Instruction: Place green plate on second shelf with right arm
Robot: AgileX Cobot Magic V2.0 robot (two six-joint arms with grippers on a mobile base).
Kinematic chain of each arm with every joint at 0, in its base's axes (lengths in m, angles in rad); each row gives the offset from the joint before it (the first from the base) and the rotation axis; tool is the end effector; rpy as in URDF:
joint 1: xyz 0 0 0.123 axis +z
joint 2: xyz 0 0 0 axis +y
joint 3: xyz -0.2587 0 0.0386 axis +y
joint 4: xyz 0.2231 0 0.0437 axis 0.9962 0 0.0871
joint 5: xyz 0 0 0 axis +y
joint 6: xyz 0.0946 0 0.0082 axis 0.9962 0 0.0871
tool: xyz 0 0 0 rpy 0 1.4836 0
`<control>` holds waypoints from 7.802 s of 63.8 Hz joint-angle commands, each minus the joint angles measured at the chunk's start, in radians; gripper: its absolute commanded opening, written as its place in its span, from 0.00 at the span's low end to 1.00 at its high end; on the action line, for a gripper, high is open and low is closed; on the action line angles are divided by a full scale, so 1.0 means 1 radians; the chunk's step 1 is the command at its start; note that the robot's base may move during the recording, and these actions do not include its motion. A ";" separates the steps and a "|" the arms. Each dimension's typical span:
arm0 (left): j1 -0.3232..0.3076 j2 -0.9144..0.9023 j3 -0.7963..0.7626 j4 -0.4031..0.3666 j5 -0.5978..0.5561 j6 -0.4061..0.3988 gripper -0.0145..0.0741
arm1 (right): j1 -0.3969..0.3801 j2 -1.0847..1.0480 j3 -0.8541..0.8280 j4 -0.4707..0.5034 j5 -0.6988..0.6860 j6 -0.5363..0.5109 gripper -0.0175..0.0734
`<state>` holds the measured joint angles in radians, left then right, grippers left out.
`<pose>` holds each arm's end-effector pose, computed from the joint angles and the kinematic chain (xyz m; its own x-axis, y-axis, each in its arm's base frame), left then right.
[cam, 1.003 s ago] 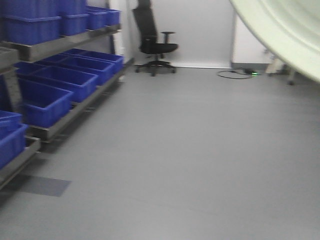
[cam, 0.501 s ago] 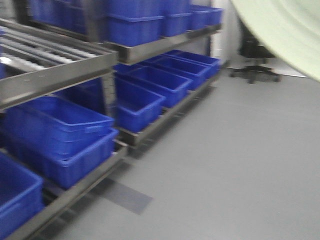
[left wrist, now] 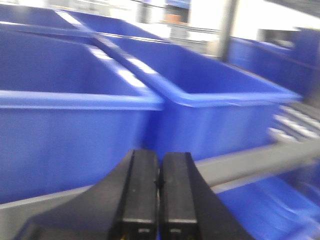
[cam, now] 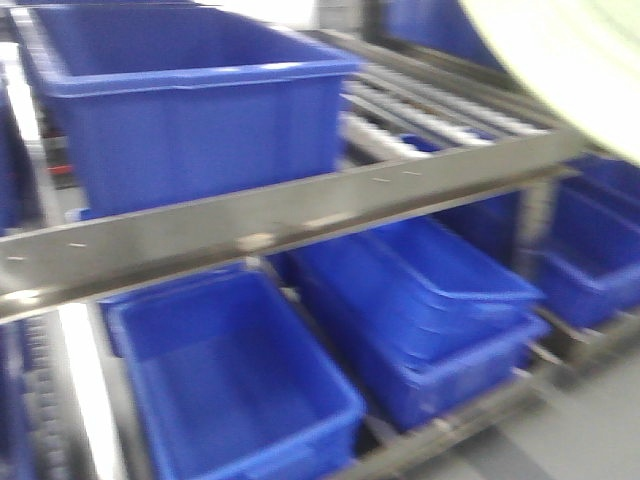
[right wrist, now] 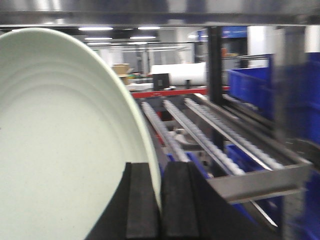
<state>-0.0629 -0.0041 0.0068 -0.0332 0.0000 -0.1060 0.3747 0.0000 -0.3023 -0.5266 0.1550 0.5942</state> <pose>0.0589 -0.0037 0.2116 0.0747 -0.1437 -0.9868 0.0739 0.9876 -0.1383 0.0333 0.0051 0.2936 0.2129 0.1617 -0.9636 -0.3113 0.9460 0.0899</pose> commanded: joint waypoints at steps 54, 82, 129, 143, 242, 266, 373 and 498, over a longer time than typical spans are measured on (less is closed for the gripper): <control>0.002 -0.019 0.041 -0.001 -0.081 -0.003 0.31 | -0.003 0.015 -0.029 -0.012 -0.096 0.008 0.25; 0.002 -0.019 0.041 -0.001 -0.081 -0.003 0.31 | -0.003 0.015 -0.029 -0.012 -0.096 0.008 0.25; 0.002 -0.019 0.041 -0.001 -0.081 -0.003 0.31 | -0.003 0.015 -0.029 -0.012 -0.270 0.008 0.25; 0.002 -0.019 0.041 -0.001 -0.081 -0.003 0.31 | -0.003 0.018 -0.029 -0.012 -0.263 0.006 0.25; 0.002 -0.019 0.041 -0.001 -0.081 -0.003 0.31 | -0.005 1.065 -0.607 -1.080 0.518 0.780 0.62; 0.002 -0.019 0.041 -0.001 -0.081 -0.003 0.31 | -0.003 0.869 -0.585 -0.875 0.247 0.766 0.35; 0.002 -0.019 0.041 -0.001 -0.081 -0.003 0.31 | -0.389 -0.036 0.251 -0.870 -0.409 0.786 0.24; 0.002 -0.017 0.041 -0.001 -0.081 -0.003 0.31 | -0.352 -0.029 0.312 0.569 -0.077 -0.594 0.24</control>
<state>-0.0629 -0.0041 0.0068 -0.0332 0.0000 -0.1060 0.0248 -0.0106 0.0269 0.0419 0.1717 0.0106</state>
